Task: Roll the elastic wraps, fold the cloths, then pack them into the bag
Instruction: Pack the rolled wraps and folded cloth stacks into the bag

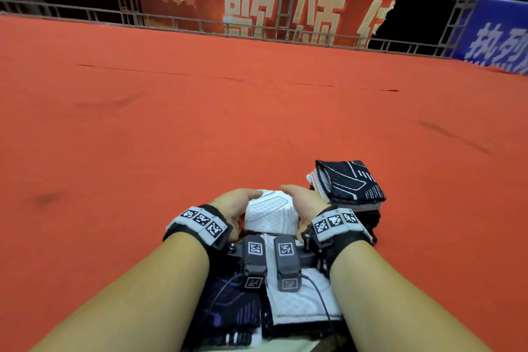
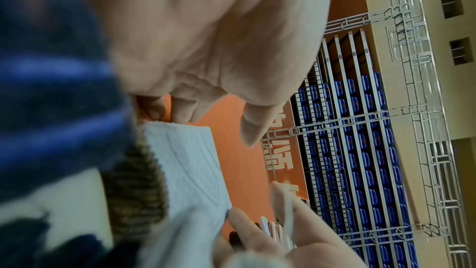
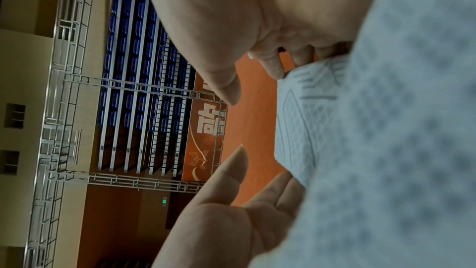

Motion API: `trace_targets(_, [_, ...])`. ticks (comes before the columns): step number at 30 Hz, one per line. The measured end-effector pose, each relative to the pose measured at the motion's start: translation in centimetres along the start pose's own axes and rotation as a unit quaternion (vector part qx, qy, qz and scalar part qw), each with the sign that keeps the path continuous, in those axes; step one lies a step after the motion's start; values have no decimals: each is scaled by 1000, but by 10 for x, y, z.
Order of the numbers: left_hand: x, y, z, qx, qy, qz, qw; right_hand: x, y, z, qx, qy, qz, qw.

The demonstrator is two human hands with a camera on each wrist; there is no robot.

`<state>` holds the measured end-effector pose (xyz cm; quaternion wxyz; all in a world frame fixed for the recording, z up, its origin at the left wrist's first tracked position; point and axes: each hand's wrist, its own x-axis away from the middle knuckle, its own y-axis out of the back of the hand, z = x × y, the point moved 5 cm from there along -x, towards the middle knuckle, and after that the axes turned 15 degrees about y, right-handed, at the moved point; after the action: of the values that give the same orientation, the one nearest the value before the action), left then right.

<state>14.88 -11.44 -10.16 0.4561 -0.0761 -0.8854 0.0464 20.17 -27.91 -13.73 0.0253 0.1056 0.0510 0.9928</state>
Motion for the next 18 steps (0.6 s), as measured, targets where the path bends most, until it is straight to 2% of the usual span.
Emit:
trace_targets(5, [-7,6,1,-9,34,2,999,17,-3,17,-18,19,-15,1000])
trace_targets(11, [-15,9,2,-26,43,2,999,27,-6,29,59,76,-6,995])
trace_targets(18, [-17,9,1,-14,34,19,999,12,-4,9,112,4,37,993])
